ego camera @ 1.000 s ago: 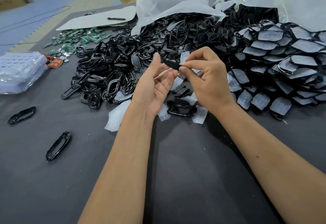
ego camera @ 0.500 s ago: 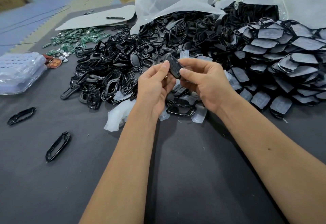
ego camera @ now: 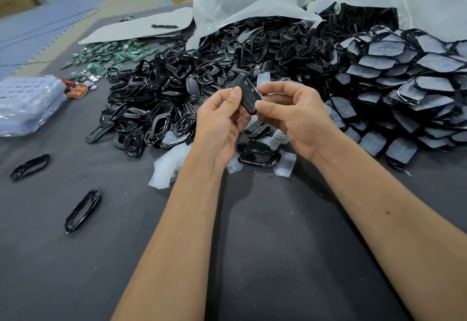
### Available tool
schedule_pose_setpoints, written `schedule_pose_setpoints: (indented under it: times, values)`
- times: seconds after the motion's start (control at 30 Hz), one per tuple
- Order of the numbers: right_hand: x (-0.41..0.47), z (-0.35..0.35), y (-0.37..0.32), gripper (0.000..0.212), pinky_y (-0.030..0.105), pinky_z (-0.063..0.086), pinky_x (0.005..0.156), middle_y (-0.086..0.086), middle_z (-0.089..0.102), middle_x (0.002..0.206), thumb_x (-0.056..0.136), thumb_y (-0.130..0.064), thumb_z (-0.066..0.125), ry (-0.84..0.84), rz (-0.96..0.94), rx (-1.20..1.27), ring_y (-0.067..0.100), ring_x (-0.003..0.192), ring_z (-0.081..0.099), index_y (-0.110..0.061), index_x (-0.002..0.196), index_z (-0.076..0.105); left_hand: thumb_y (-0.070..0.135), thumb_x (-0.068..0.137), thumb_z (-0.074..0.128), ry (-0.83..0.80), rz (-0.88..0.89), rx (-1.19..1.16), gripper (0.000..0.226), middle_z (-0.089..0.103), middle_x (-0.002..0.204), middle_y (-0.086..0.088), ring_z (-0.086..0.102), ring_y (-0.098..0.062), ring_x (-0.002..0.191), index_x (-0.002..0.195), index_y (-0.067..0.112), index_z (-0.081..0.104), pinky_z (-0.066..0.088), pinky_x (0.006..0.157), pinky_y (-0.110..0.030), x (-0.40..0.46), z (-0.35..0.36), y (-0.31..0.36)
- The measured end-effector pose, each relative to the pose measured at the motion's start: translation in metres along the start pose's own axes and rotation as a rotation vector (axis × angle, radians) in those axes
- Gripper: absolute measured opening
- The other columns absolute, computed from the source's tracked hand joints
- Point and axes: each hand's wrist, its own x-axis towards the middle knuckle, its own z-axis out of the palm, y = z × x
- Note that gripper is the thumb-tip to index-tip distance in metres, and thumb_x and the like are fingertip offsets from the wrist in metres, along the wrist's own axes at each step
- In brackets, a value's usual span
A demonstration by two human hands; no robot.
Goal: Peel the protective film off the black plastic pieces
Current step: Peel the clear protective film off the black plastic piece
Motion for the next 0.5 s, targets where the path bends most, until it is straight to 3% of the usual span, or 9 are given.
schedule_pose_setpoints:
  times: [0.1,0.33,0.5]
  values:
    - [0.000,0.000,-0.001,0.034,0.030,0.060,0.081,0.006,0.072,0.089,0.087,0.010,0.073,-0.011,0.037,0.076,0.019,0.087,0.073,-0.008,0.115,0.073,0.010,0.104,0.059,-0.021,-0.002,0.024,0.019,0.074,0.083,-0.005,0.066,-0.011,0.070,0.087,0.010,0.068,0.056,0.062,-0.021,-0.001,0.000,0.000]
    - [-0.004,-0.002,-0.009,0.035,0.030,0.060,0.080,0.003,0.077,0.084,0.084,0.011,0.072,-0.080,-0.001,0.148,0.018,0.083,0.075,-0.006,0.116,0.072,0.010,0.105,0.056,-0.093,-0.001,-0.071,0.017,0.074,0.088,-0.007,0.065,-0.015,0.077,0.094,0.009,0.070,0.059,0.068,-0.024,-0.005,0.002,0.002]
    - [-0.005,-0.011,-0.024,0.037,0.035,0.063,0.084,0.009,0.078,0.088,0.081,0.012,0.079,0.076,-0.140,-0.123,0.022,0.086,0.076,-0.004,0.114,0.074,0.012,0.102,0.063,-0.049,0.007,0.018,0.011,0.074,0.093,-0.008,0.064,-0.013,0.076,0.104,0.007,0.072,0.058,0.067,-0.022,0.002,0.014,0.000]
